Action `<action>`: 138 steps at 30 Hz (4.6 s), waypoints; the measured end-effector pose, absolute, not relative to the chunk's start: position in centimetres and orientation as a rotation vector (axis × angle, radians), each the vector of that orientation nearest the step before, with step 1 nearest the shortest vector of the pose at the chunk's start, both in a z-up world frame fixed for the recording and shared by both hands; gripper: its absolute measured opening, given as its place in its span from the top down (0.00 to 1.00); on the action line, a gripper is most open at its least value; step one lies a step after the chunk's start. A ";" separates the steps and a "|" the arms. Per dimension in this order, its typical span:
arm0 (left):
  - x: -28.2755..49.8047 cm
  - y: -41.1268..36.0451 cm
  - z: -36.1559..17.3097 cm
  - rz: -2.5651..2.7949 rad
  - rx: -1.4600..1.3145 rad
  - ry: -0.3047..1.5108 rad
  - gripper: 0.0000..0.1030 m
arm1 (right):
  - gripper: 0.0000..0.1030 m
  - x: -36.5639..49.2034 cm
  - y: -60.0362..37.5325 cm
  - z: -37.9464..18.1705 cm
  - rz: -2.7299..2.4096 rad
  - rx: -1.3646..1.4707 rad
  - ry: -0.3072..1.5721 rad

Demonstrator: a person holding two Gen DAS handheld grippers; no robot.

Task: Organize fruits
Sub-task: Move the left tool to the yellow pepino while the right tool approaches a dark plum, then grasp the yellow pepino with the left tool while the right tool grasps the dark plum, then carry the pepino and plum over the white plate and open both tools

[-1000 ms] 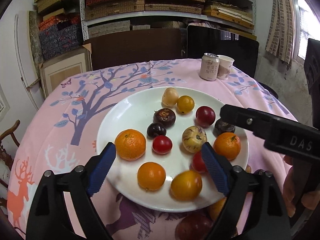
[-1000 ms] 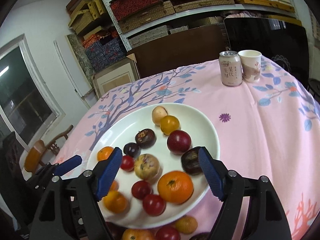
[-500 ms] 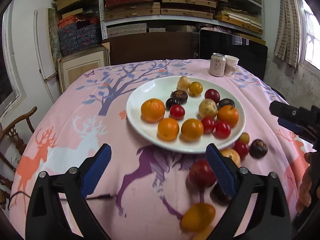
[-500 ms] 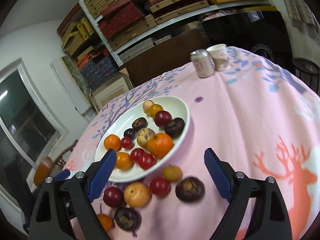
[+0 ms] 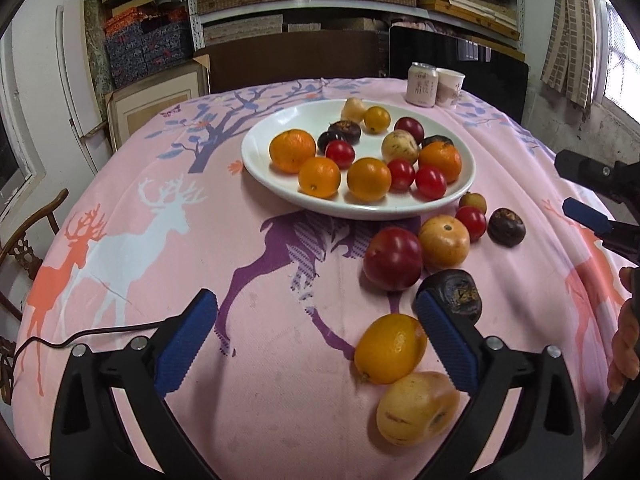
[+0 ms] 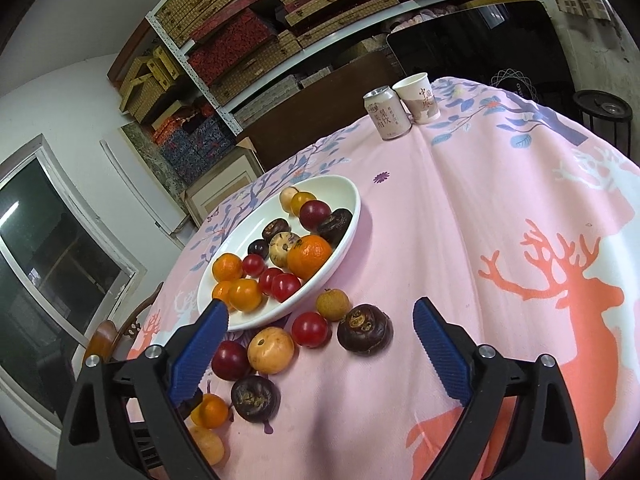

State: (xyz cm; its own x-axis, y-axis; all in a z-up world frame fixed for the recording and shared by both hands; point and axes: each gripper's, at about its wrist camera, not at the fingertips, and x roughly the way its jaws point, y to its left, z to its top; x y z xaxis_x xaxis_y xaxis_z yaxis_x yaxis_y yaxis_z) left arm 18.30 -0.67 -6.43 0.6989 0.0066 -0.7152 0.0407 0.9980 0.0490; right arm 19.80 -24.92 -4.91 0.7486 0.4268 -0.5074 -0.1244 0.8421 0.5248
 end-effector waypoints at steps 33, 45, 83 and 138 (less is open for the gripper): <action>13.8 -2.6 -7.8 -0.242 0.067 0.872 0.49 | 0.07 20.6 -25.5 -6.0 0.347 0.553 0.740; 13.8 -0.5 -7.5 -0.183 -0.009 0.864 0.59 | 0.09 21.3 -22.7 -7.4 0.226 0.275 0.841; 11.2 0.4 -8.0 -0.202 -0.007 0.884 0.59 | 0.61 22.3 -20.8 -8.2 0.213 0.103 0.872; 29.9 3.3 -0.8 -0.018 -0.048 0.691 0.16 | 0.26 27.6 -21.2 0.5 0.366 0.298 0.630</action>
State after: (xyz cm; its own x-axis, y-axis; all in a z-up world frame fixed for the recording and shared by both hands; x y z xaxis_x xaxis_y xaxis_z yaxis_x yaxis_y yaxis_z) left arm 29.91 3.31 -0.77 0.7708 -0.0325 -0.6363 0.0004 0.9987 -0.0505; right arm 27.63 -21.19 0.52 0.7481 0.4187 -0.5148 -0.2404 0.8941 0.3778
